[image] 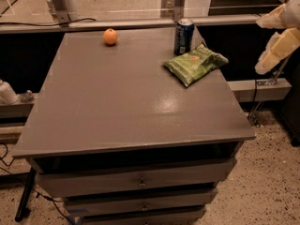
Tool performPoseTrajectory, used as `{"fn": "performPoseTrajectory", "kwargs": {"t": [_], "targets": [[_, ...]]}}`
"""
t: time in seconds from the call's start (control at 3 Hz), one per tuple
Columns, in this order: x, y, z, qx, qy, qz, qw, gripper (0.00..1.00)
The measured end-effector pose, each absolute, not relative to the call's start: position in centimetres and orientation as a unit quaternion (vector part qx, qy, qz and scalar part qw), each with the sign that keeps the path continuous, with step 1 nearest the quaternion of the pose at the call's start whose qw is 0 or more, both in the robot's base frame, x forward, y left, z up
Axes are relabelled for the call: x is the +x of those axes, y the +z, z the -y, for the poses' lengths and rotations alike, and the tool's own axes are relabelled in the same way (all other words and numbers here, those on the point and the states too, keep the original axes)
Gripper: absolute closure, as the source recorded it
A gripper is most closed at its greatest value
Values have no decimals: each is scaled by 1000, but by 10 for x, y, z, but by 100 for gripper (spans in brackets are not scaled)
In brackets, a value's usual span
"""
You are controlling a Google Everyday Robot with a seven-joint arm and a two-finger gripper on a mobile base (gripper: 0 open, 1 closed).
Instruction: Move green jalapeno chip bag near pepsi can
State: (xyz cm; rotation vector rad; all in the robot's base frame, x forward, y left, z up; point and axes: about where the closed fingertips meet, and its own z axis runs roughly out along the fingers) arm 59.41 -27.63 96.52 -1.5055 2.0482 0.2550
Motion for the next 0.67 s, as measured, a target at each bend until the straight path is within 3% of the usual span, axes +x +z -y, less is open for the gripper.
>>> {"fn": "performPoseTrajectory", "kwargs": {"t": [0.67], "targets": [[577, 995, 274, -594, 140, -707, 357, 0]]}}
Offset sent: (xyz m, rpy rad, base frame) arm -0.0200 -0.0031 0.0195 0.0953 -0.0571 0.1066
